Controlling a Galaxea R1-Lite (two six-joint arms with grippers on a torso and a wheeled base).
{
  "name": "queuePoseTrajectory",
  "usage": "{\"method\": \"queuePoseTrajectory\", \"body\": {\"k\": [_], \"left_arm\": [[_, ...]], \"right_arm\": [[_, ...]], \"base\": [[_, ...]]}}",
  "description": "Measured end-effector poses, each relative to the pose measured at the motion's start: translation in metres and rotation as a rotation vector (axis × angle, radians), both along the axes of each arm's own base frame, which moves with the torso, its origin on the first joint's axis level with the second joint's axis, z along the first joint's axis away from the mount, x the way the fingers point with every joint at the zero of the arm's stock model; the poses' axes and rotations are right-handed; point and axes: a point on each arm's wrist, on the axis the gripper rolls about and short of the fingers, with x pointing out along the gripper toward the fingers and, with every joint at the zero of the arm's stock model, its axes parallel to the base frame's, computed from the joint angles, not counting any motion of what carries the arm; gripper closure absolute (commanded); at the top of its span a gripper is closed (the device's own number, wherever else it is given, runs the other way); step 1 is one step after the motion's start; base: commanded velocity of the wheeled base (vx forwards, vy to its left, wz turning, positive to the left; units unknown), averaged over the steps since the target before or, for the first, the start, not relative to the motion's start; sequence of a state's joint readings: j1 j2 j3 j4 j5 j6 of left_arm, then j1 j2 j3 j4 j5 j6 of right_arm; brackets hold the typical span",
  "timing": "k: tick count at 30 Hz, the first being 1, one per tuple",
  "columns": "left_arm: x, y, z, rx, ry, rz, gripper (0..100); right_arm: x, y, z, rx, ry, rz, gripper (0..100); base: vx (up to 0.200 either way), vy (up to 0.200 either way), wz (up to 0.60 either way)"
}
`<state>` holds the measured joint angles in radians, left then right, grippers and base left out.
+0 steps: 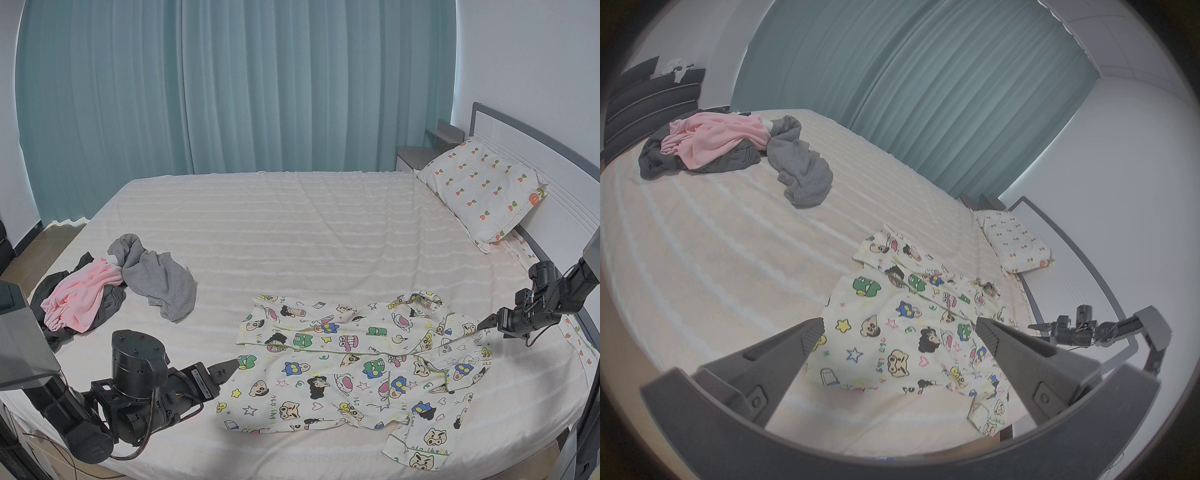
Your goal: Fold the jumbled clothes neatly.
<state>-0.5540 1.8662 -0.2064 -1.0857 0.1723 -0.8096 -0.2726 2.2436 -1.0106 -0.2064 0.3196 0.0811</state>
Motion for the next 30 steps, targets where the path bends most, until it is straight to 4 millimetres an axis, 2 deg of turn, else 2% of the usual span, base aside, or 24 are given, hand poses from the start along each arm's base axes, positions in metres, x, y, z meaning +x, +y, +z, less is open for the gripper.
{"method": "queuePoseTrajectory", "body": {"k": [10, 17, 21, 30], "left_arm": [[-0.007, -0.007, -0.017, -0.001, 0.083, -0.009, 0], [-0.005, -0.012, -0.036, 0.014, 0.160, 0.006, 0], [0.011, -0.016, -0.047, -0.026, 0.192, 0.067, 0], [0.060, -0.021, -0.066, -0.030, 0.277, 0.187, 0]], "right_arm": [[-0.051, 0.019, 0.009, -0.024, -0.184, 0.027, 0], [-0.078, 0.028, 0.006, -0.020, -0.203, 0.032, 0], [-0.086, 0.031, 0.004, -0.012, -0.186, 0.036, 0], [-0.093, 0.037, 0.002, 0.004, -0.184, 0.058, 0]], "base": [[-0.200, 0.000, 0.00], [0.000, 0.000, 0.00], [0.000, 0.000, 0.00], [0.000, 0.000, 0.00]]}}
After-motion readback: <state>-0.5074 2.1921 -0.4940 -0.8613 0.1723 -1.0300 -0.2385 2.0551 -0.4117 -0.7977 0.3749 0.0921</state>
